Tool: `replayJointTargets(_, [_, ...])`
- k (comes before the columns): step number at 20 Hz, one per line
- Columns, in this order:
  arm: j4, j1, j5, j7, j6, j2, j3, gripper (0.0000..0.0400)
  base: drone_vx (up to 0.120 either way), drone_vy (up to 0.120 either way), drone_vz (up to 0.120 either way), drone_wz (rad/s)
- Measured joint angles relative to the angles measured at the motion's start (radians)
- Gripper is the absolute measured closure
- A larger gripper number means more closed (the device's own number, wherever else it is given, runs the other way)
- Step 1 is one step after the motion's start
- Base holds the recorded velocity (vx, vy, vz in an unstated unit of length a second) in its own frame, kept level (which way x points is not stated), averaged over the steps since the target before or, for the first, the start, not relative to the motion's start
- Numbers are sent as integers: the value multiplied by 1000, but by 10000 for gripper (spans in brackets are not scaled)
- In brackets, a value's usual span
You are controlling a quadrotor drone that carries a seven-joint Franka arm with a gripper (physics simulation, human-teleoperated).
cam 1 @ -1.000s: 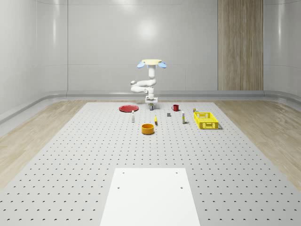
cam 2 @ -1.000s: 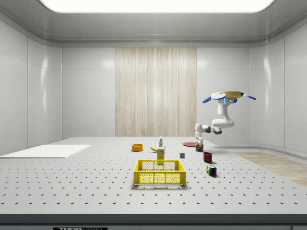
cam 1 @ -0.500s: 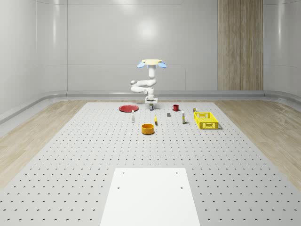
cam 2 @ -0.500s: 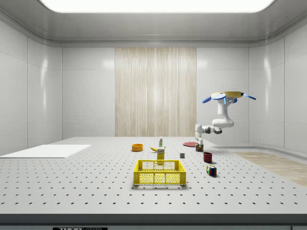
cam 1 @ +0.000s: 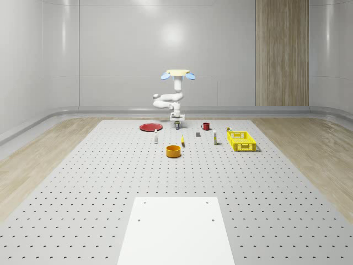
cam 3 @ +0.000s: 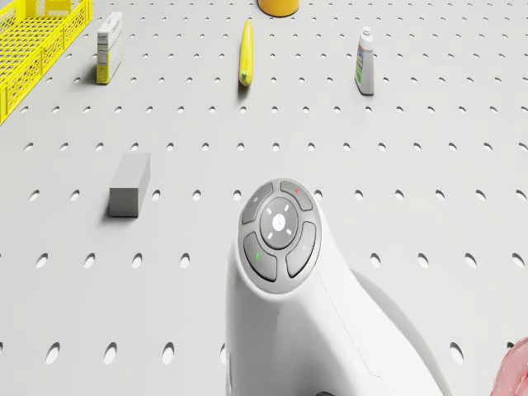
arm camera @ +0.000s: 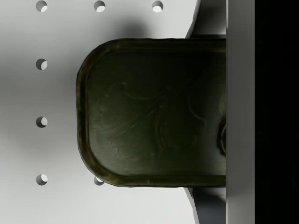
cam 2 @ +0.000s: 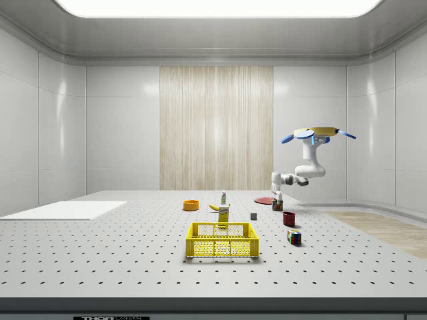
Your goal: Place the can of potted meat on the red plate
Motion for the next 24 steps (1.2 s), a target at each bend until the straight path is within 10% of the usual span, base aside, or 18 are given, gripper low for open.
replayJointTargets(10, [-13,-5,74,10,-14,-10,75,114,0,-104,116,0])
replayJointTargets(24, [-13,-11,95,18,7,-36,89,114,0,-120,0,0])
